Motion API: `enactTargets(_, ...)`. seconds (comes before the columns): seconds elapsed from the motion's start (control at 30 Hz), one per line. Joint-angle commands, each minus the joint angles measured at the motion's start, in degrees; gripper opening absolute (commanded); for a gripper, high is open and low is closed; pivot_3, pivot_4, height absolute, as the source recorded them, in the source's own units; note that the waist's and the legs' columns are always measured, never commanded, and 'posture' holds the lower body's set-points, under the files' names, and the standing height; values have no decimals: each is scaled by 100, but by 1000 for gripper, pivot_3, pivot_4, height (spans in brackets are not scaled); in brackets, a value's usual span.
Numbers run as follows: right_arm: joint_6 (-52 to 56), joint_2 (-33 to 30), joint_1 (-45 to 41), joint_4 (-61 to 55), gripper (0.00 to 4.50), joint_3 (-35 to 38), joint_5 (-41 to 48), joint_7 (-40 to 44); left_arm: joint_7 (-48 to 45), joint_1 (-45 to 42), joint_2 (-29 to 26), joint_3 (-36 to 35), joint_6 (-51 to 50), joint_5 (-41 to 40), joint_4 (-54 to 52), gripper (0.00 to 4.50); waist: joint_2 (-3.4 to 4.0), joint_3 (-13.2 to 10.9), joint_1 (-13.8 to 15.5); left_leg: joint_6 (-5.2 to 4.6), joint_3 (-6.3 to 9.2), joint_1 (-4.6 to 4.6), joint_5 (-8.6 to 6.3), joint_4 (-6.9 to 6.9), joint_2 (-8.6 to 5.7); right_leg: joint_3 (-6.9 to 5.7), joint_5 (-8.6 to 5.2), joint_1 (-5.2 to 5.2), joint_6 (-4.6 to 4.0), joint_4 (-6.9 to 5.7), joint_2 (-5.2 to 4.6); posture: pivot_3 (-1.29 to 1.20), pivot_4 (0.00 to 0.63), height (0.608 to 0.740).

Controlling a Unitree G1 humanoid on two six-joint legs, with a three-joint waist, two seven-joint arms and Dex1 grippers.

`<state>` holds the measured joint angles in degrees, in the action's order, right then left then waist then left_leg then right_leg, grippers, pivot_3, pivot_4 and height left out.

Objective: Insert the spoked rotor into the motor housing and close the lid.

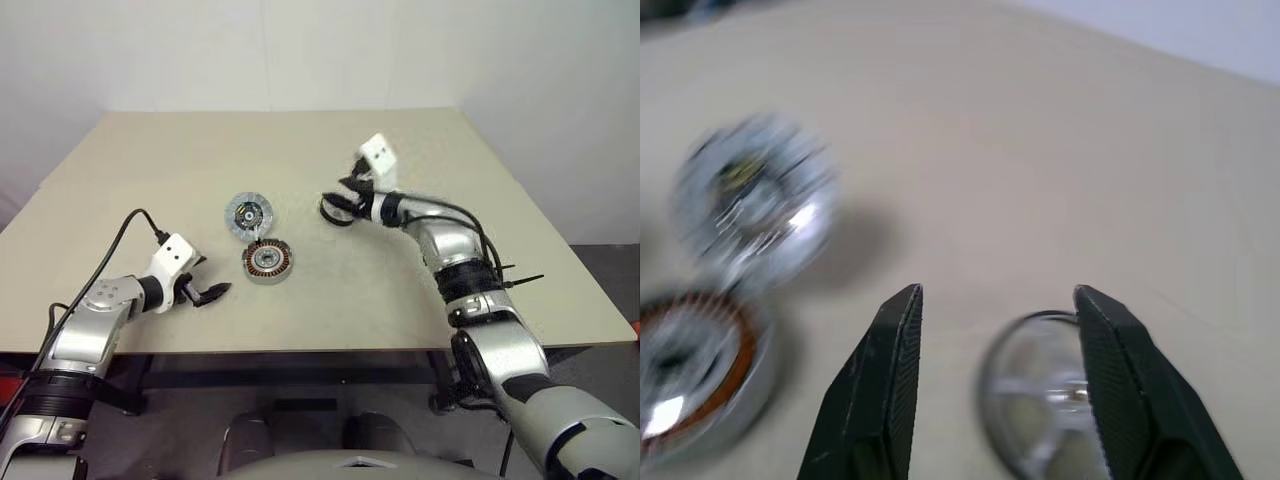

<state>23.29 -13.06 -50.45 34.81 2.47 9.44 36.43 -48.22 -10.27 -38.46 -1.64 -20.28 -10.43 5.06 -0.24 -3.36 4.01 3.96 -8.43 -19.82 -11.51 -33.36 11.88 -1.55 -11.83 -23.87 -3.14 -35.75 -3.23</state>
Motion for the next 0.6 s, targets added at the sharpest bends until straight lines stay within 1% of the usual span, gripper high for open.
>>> enactTargets(0.03, 898, 118, -293, 14, 2707, 912, 783, -642, -2, -64, -41, -34, 81, -2, -109, 4500, 0, 0, 2, 0, 0, -3, 0, 1, 0, 0, 0, 0, 0, 1, 0, 0, 0, 740)
enactTargets(0.13, 1920, 197, -453, 129, 2707, 1893, 1544, -1445, -12, -66, -41, -26, 78, 10, -103, 4500, 1, -1, 7, -1, 0, -4, 0, 2, 0, 0, 0, -1, 0, 2, 0, 0, 0, 740)
enactTargets(0.3, 3431, 211, -443, 99, 2707, 2967, 2339, -2591, -28, -111, -48, -14, 76, 31, -71, 4500, 2, -1, 22, 0, 0, 0, 0, 2, -1, 0, 0, 0, 0, -1, 0, 0, 0, 740)
enactTargets(0.43, 3892, 109, -264, 275, 2707, 3394, 2480, -3171, -35, -105, -55, -11, 85, 37, -67, 4500, 3, -2, 30, 3, 0, 0, 2, 2, -1, 0, 0, -1, 0, -1, 0, 0, 0, 740)
enactTargets(0.6, 4072, 169, 16, 265, 2707, 3342, 2485, -3250, -30, -111, -68, -2, 91, 45, -64, 4500, 7, -3, 47, 3, -1, -2, 2, 2, -1, 0, 0, -1, 0, 0, 0, 0, 0, 740)
